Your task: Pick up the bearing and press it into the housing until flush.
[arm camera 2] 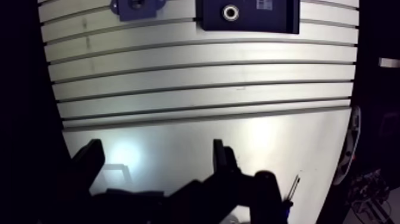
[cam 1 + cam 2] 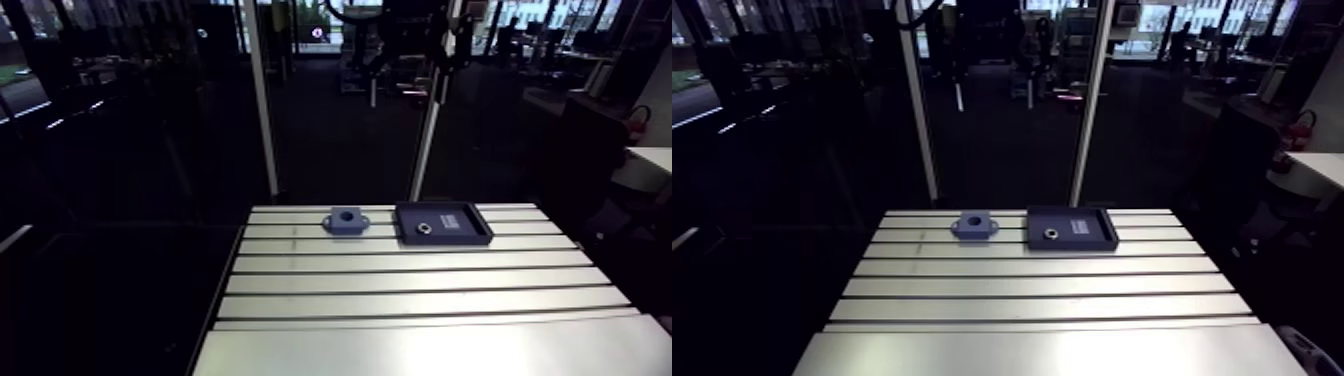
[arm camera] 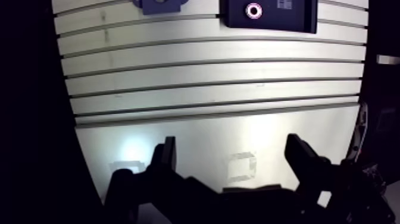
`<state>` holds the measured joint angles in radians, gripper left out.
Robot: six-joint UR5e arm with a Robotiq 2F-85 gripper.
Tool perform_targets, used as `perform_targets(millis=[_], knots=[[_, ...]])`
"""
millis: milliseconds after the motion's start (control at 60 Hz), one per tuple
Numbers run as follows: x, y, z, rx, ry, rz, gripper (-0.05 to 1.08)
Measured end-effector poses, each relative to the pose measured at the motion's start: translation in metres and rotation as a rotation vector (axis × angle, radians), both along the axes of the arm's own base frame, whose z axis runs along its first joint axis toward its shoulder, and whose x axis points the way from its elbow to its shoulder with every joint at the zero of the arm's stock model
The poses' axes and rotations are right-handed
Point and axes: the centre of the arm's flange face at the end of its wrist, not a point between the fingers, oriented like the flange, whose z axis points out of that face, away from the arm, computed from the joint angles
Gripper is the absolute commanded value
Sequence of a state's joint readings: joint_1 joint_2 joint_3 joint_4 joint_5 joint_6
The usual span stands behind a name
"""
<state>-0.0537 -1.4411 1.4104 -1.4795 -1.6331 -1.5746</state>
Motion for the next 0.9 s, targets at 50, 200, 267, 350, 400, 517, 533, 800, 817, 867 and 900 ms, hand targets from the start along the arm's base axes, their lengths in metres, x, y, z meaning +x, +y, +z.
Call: perform_targets(millis=[50, 200, 267, 350, 400, 517, 533, 800, 817, 867, 900], knots=[[-0.002, 0.000, 0.001, 0.002, -0.001, 0.003, 0.00], [-0.017, 0.004, 0.007, 0.022, -0.015, 0.033, 0.00], [-0.021, 0.005, 0.008, 0.027, -0.021, 0.042, 0.00], [-0.024, 0.006, 0.008, 0.030, -0.028, 0.049, 0.00], [-0.025, 0.006, 0.007, 0.032, -0.032, 0.052, 0.00], [-0.027, 0.007, 0.005, 0.034, -0.037, 0.055, 0.00], [-0.027, 0.007, 0.005, 0.035, -0.037, 0.055, 0.00], [-0.037, 0.024, -0.004, 0.036, -0.044, 0.031, 0.00], [-0.038, 0.026, -0.006, 0.036, -0.044, 0.029, 0.00], [-0.042, 0.032, -0.009, 0.035, -0.042, 0.024, 0.00], [-0.044, 0.035, -0.012, 0.035, -0.038, 0.022, 0.00]])
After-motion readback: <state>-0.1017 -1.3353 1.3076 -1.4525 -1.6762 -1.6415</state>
